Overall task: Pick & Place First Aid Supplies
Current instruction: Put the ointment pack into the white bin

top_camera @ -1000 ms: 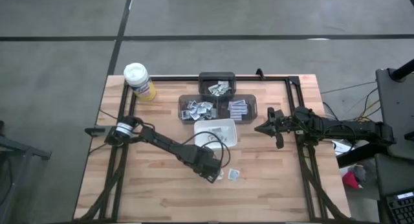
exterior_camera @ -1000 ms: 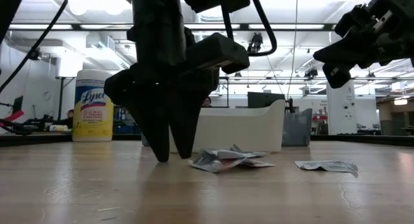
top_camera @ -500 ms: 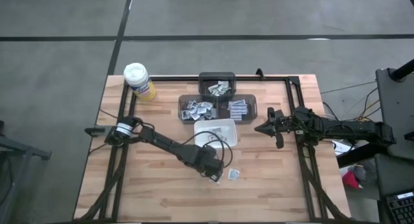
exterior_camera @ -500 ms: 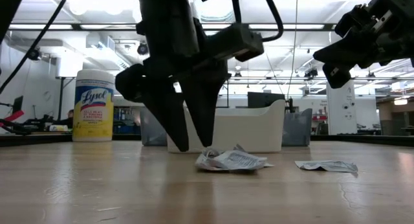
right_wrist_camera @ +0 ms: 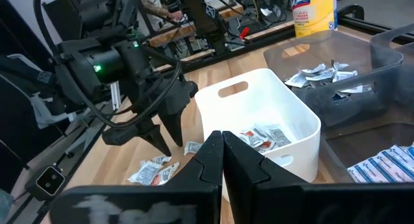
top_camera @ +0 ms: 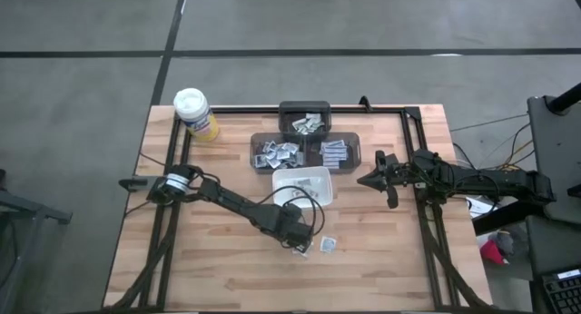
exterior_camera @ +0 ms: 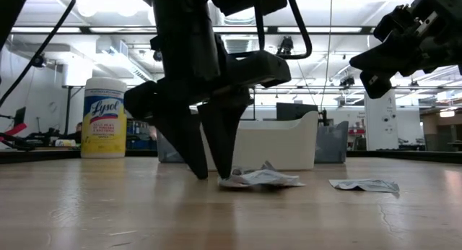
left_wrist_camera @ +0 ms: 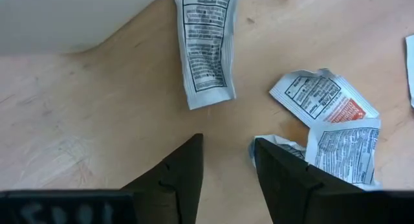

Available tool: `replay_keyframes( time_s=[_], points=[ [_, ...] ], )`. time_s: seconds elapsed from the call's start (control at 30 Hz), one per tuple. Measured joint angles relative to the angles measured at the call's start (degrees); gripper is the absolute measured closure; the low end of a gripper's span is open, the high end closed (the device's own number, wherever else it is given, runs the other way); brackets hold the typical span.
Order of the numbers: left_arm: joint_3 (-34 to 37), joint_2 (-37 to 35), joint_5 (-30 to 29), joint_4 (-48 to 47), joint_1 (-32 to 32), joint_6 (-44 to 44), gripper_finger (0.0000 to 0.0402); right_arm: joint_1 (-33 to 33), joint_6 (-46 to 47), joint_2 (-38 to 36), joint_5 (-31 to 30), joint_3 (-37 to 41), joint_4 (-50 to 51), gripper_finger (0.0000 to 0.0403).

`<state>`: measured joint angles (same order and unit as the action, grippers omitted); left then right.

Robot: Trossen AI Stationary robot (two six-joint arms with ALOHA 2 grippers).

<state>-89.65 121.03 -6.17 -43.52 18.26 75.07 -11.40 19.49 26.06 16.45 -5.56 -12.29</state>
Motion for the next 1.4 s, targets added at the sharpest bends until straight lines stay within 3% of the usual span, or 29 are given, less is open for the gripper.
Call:
replay_keyframes(
  time_s=[0.33,0.67,0.9,1.07,1.4],
  points=[
    [-0.1,-0.2,1.4,-7.7,0.5,0.5,0.0251,0.0,0.0,0.0,0.0,0.0,0.0,0.0394],
    [-5.7,-0.6,2.5,-24.6,1.6,1.1,0.0251,0.0,0.0,0.0,0.0,0.0,0.0,0.0394],
    [-9.7,-1.5,0.2,-23.0,1.9,1.8,0.0251,0.0,0.0,0.0,0.0,0.0,0.0,0.0394],
    [-9.4,-1.3,0.1,-16.2,2.2,3.1,0.0251,0.0,0.0,0.0,0.0,0.0,0.0,0.0394],
    [-8.5,-1.0,0.1,-16.7,4.3,11.3,0.0251,0.0,0.0,0.0,0.0,0.0,0.0,0.0394]
  ],
)
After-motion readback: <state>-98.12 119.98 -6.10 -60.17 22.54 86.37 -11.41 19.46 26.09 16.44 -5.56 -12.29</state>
